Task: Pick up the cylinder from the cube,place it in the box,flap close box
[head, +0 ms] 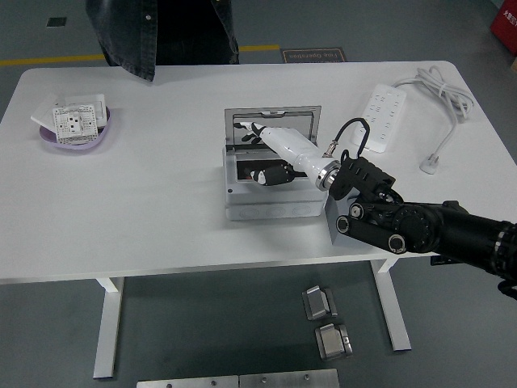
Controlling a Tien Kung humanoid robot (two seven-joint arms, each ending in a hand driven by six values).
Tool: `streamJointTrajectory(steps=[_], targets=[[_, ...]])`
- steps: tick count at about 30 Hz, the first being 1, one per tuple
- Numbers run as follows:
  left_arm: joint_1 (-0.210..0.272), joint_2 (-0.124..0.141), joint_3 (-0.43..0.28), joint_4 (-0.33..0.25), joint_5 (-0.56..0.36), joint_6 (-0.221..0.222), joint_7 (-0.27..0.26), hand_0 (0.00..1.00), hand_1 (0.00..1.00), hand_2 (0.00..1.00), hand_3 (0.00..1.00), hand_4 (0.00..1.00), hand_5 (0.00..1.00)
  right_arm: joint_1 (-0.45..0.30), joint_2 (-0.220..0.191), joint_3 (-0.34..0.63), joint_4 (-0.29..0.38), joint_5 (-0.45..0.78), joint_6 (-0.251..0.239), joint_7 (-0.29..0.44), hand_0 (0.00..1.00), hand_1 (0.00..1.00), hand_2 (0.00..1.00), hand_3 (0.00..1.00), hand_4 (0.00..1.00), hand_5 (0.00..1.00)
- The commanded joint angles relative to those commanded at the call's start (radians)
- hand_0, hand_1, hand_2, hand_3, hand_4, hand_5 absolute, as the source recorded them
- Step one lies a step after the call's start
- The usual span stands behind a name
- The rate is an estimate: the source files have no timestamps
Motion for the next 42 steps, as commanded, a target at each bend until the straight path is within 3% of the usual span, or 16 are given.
streamJointTrajectory(steps=[14, 17, 21, 25, 36, 42], targets=[[0.013, -0.007, -0.008, 0.001, 0.011, 0.000, 0.005, 0.690, 0.695, 0.639, 0.652, 0.548, 0.367, -0.058, -0.120, 0.248, 0.277, -0.185, 0.038, -0.069, 0.844, 0.753, 0.784, 0.952, 0.726, 0.084], [0.013, -0.006, -0.010, 0.000, 0.014, 0.000, 0.006, 0.690, 0.695, 0.639, 0.653, 0.549, 0.366, -0.047, -0.133, 0.277, 0.297, -0.193, 0.045, -0.076, 0.841, 0.744, 0.781, 0.940, 0.731, 0.108], [0.012, -0.005, -0.014, 0.000, 0.020, -0.001, 0.009, 0.690, 0.695, 0.639, 0.653, 0.549, 0.366, -0.016, -0.140, 0.287, 0.263, -0.160, 0.052, -0.070, 0.841, 0.744, 0.781, 0.940, 0.731, 0.108], [0.012, -0.002, -0.020, 0.000, 0.030, -0.002, 0.013, 0.690, 0.695, 0.639, 0.653, 0.551, 0.364, 0.030, -0.126, 0.247, 0.182, -0.079, 0.062, -0.052, 0.839, 0.743, 0.780, 0.933, 0.730, 0.122], [0.002, 0.004, -0.023, -0.003, 0.045, -0.003, 0.016, 0.690, 0.695, 0.636, 0.653, 0.552, 0.362, 0.125, -0.047, 0.074, -0.063, 0.159, 0.124, -0.049, 0.845, 0.753, 0.784, 0.922, 0.737, 0.150], [-0.001, 0.002, -0.011, -0.005, 0.035, -0.002, 0.010, 0.689, 0.695, 0.635, 0.652, 0.553, 0.364, 0.121, -0.040, 0.037, -0.100, 0.197, 0.125, -0.049, 0.861, 0.794, 0.825, 0.929, 0.741, 0.159]])
